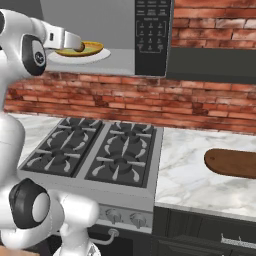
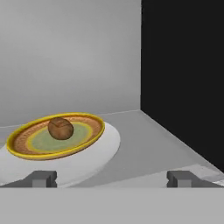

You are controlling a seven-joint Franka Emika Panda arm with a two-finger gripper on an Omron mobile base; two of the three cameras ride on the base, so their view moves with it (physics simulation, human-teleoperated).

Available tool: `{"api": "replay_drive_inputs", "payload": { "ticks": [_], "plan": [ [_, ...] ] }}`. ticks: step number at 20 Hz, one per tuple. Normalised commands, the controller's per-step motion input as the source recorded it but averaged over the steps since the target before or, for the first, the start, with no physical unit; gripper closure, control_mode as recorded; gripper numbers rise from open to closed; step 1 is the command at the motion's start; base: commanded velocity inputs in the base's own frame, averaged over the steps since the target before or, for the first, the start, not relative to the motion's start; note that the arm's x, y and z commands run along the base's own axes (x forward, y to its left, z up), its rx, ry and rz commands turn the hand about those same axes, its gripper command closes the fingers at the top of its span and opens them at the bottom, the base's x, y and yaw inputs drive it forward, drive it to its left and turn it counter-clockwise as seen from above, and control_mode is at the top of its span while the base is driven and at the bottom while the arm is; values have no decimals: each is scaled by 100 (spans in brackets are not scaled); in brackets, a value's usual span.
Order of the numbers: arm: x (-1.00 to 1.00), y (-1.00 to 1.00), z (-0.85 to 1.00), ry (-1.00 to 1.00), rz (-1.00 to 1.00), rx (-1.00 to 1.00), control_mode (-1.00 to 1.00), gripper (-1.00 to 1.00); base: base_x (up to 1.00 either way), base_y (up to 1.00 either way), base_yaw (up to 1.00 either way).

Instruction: Retrieve the reheated potato from the microwave, then place the potato, cheese, and condiment on the cutting board.

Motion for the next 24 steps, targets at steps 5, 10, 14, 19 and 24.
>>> {"api": "replay_drive_inputs", "payload": {
  "ticks": [5, 10, 14, 19, 24],
  "plan": [
    [41, 16, -8, 1, 9, 23, -100, -100, 0, 0, 0],
    [44, 7, -3, 7, 18, 24, -100, -100, 0, 0, 0],
    [35, 11, 0, 10, 29, 13, -100, -100, 0, 0, 0],
    [31, 9, 0, 8, 33, 1, -100, -100, 0, 0, 0],
    [28, 3, -4, 7, 30, -3, -100, -100, 0, 0, 0]
  ]
}}
